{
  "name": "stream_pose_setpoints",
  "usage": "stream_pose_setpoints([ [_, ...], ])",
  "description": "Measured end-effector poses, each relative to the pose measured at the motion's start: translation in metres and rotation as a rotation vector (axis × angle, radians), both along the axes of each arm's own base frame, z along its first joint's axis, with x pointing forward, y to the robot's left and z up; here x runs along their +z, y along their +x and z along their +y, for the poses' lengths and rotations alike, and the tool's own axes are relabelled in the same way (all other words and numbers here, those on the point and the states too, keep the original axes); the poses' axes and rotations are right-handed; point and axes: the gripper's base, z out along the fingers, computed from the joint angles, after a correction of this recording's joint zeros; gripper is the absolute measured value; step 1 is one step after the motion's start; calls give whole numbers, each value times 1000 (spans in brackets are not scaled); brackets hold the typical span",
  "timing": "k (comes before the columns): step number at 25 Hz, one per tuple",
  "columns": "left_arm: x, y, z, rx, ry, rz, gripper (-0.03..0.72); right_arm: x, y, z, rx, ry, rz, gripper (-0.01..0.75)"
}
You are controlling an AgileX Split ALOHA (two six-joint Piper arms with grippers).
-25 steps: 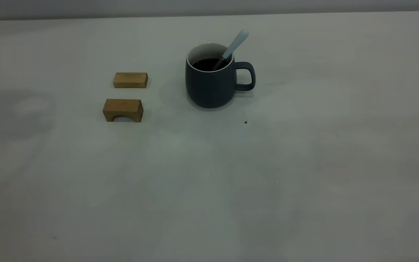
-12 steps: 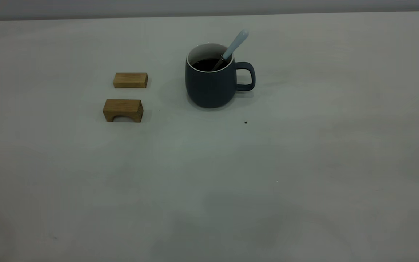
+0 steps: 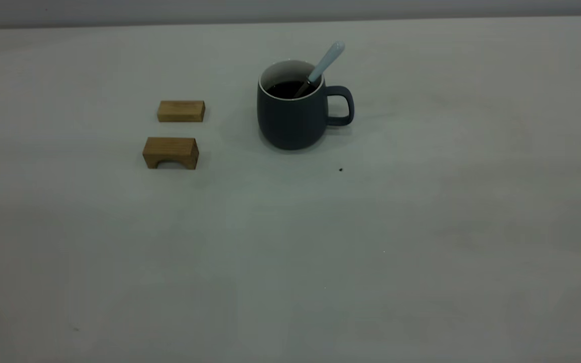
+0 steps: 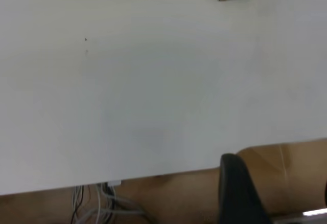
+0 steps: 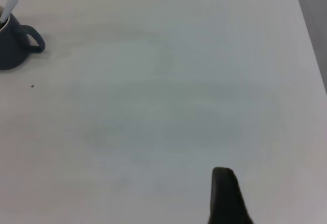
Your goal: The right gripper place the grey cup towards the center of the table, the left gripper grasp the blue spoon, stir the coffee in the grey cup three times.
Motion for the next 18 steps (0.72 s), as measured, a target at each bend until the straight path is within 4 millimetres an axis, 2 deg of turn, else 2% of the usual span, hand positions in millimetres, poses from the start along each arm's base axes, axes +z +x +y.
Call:
stream_pose_setpoints([
  [3,-17,-9,0,7,6,-38,483,0,0,0,0,0,0,510],
  [13,-26,-41,-2,18,47,-204,483,0,0,0,0,0,0,510],
  [18,-26,-43,-2,18,48,-210,483,0,0,0,0,0,0,510],
])
